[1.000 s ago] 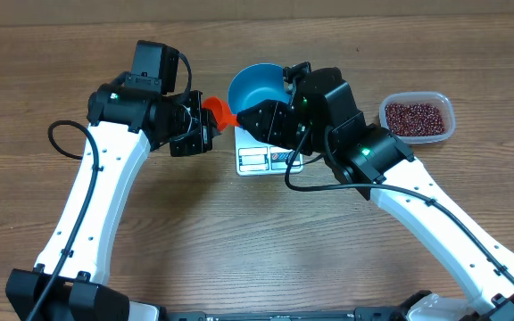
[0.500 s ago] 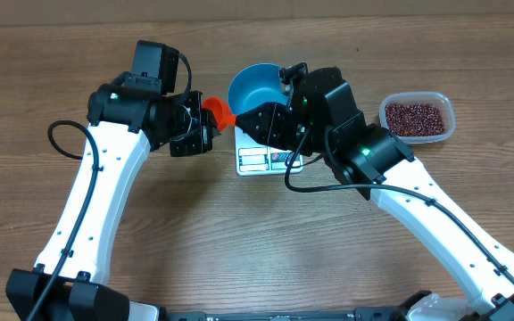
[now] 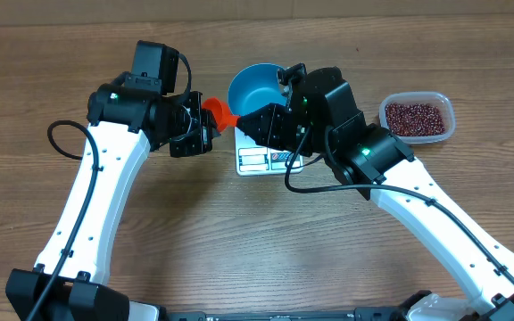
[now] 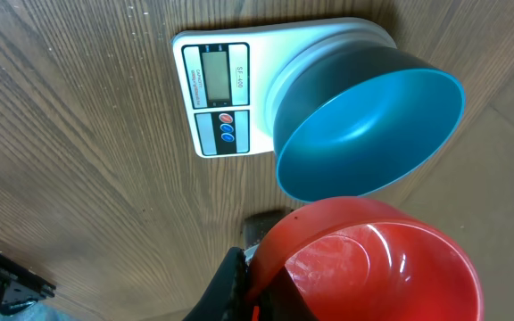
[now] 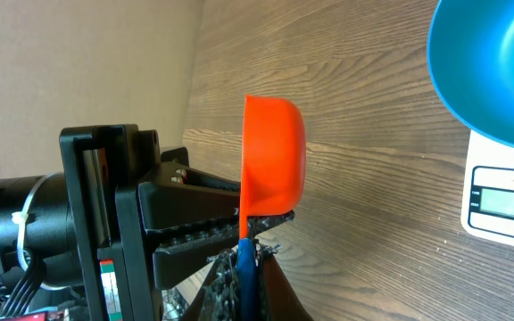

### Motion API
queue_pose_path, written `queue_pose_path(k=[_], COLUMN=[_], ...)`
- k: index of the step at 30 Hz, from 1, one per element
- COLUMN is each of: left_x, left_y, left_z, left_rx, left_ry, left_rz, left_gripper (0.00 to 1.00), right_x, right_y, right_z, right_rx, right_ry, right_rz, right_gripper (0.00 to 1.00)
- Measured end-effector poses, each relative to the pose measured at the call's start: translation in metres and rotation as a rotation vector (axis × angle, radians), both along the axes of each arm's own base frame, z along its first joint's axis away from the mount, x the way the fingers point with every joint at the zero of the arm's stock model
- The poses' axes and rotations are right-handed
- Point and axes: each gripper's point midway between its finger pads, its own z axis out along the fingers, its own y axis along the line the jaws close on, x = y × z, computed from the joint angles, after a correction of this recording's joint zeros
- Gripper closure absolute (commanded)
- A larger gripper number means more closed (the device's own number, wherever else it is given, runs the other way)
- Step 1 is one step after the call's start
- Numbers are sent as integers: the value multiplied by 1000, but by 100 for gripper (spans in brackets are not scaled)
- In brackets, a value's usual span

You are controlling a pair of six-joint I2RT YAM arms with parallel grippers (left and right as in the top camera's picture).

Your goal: Scoop item into bowl and weigh 150g on scale

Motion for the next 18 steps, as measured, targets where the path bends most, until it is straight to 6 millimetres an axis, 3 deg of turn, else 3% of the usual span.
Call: queue_pose_path(k=[1,5,6,7,11,15,18], left_x=[0,-1,-2,-3,-2,1,11], left_y=[0,0,0,1,3,11,24], left_z=[0,-1,-1,-1,-2,-4,-3], left_rx=[0,3,4,5,32,95,170], left_ry=[0,2,5,8,-13,-71,-163], left_rz=[0,-6,-6,-7,-44,-133,-230], left_gripper=[94,25,14,9,0,0,11], right_x=[0,0,0,0,1,6,16], right_y=[0,0,0,0,-3,-16,-33], right_z=[0,0,0,0,-2,-8,-14], right_rx=[-1,0,0,-1,-9,-32,-59], right_ry=[-1,-1,-2,-1,2,18,25], right_rz=[0,0,1,1,-1,-21,-52], right_gripper=[96,96,96,96,96,96,96])
